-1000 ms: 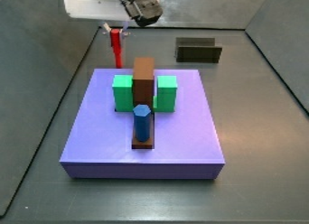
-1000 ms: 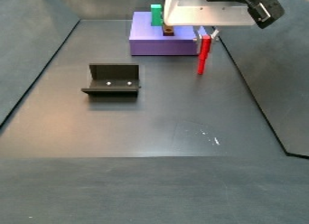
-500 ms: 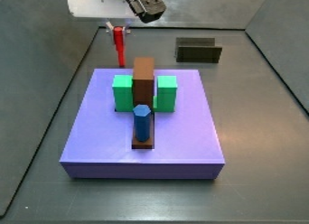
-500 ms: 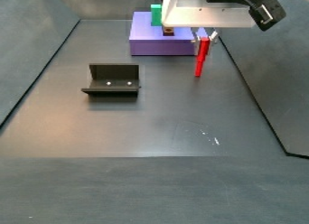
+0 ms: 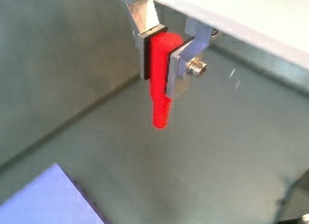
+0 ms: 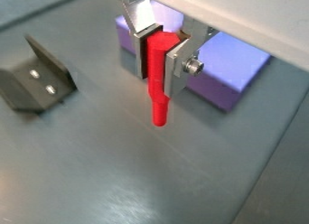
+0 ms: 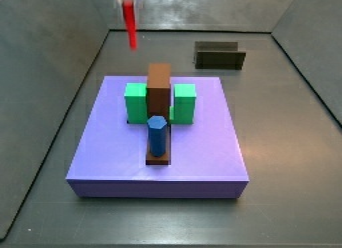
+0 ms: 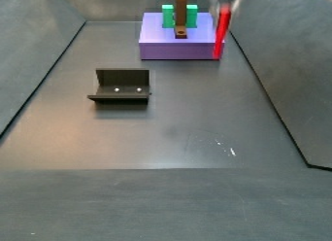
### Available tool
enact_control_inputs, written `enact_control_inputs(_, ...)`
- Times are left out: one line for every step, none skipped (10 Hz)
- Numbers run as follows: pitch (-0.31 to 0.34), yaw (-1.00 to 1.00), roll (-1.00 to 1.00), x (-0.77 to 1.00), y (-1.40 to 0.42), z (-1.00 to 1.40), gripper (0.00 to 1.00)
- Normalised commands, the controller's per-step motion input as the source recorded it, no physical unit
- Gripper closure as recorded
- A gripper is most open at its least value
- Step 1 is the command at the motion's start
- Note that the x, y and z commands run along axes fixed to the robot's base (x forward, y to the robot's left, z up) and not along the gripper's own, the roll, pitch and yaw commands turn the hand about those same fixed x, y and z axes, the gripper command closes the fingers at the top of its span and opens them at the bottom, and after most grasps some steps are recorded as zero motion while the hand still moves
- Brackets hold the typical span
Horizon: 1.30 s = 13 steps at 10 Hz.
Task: Pick up the red object. Move up. Move to above the board. Insert the red object.
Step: Move to above the board.
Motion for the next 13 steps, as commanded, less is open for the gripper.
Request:
enact_control_inputs(0.030, 0.00, 0.00, -0.04, 0.00, 1.40, 1.00)
enact_control_inputs(0.005, 0.00, 0.00, -0.02, 0.00, 1.40, 1.00)
enact_control_inputs(0.055, -0.01, 0.00, 0.07, 0.00, 1.40, 1.00)
enact_control_inputs(0.101, -0.01, 0.00, 0.05, 0.00, 0.88, 1.00)
enact_control_inputs(0.087, 0.00, -0.01, 0.03, -0.01, 0.48, 1.00)
enact_control_inputs(0.048, 0.00, -0.01, 0.04, 0.00, 0.22, 1.00)
enact_control_inputs(0.043, 0.00, -0.01, 0.03, 0.00, 0.17, 1.00)
enact_control_inputs(0.242, -0.03, 0.01, 0.61, -1.40, 0.28, 1.00)
enact_control_inputs(0.274, -0.01, 0.06, 0.62, -1.40, 0.25, 1.00)
enact_control_inputs(0.307, 0.01, 0.08, 0.65, -1.40, 0.25, 1.00)
enact_control_inputs(0.305, 0.00, 0.02, 0.71, -1.40, 0.26, 1.00)
enact_control_inputs(0.235, 0.00, 0.00, 0.71, -1.40, 0.27, 1.00)
enact_control_inputs(0.162, 0.00, 0.03, 0.71, -1.40, 0.27, 1.00)
